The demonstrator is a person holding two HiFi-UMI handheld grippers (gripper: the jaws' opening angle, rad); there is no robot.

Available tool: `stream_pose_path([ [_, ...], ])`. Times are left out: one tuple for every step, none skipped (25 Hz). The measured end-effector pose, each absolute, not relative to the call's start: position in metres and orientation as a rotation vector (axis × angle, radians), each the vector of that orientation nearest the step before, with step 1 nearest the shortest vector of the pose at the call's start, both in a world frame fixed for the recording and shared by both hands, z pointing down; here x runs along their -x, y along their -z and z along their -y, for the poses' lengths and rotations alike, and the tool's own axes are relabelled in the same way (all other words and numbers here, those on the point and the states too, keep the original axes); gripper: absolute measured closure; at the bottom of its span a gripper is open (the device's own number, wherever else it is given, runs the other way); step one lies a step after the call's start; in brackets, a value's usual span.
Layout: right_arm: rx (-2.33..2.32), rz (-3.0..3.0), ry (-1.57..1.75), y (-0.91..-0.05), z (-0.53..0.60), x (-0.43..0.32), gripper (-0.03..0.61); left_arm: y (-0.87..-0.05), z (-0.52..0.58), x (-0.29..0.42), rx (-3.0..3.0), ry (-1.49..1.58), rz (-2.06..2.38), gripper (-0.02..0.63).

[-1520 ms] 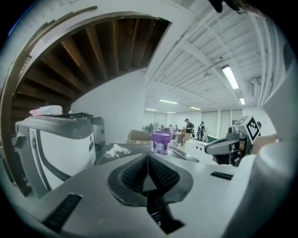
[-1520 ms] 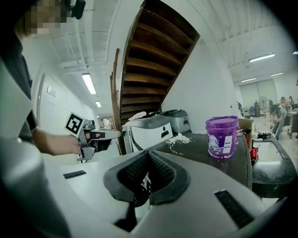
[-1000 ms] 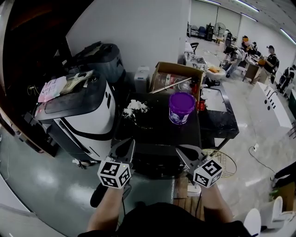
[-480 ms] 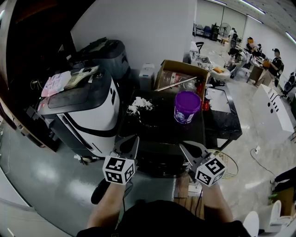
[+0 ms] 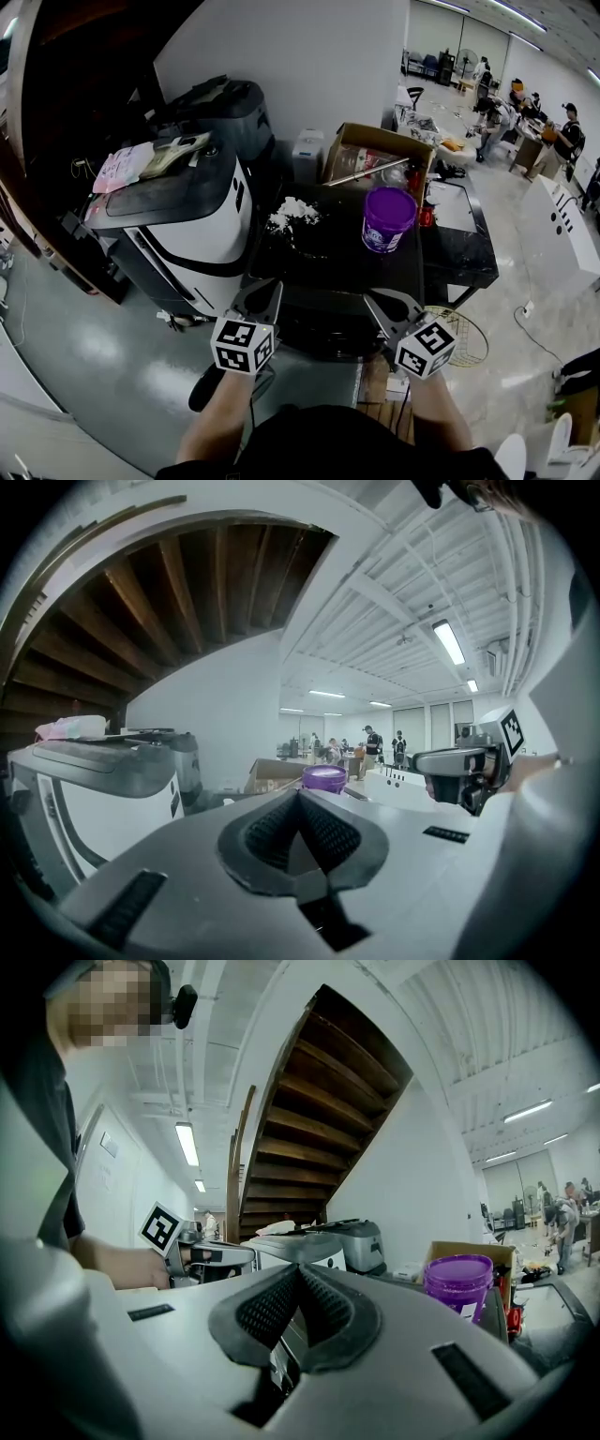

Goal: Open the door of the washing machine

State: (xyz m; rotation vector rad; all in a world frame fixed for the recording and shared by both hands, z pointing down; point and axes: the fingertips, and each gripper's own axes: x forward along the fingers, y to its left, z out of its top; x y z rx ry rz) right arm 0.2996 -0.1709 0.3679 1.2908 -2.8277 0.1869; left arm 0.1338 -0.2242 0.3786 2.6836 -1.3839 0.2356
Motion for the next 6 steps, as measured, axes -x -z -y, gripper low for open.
stream_pose_path([
  [-1.288, 2.829, -0.186, -0.3683, 0.172, -0.2986, 0.563, -0.3795, 0.2249, -0.1324, -2.68, -0.239, 1.385, 0.595],
  [-1.284, 2.831, -0.183, -0.3688, 0.1731, -0.2973, 0.563, -0.3804, 0.2258, -0.1308, -2.676, -0.24, 1.387, 0.595],
  [-1.28, 2.833, -0.179, -0.3692, 0.1739, -0.2958, 0.563, -0.3811, 0.2266, -0.1291, -2.673, -0.242, 1.389, 0.595],
  [-1.278, 2.834, -0.177, -0.3693, 0.1745, -0.2943, 0.563, -0.3816, 0.2272, -0.1274, -2.67, -0.243, 1.391, 0.595],
  [-1.277, 2.835, -0.178, -0.3692, 0.175, -0.2929, 0.563, -0.3821, 0.2278, -0.1257, -2.667, -0.244, 1.394, 0.595],
  [-1.277, 2.835, -0.179, -0.3691, 0.1753, -0.2914, 0.563, -0.3824, 0.2283, -0.1241, -2.665, -0.245, 1.396, 0.595],
])
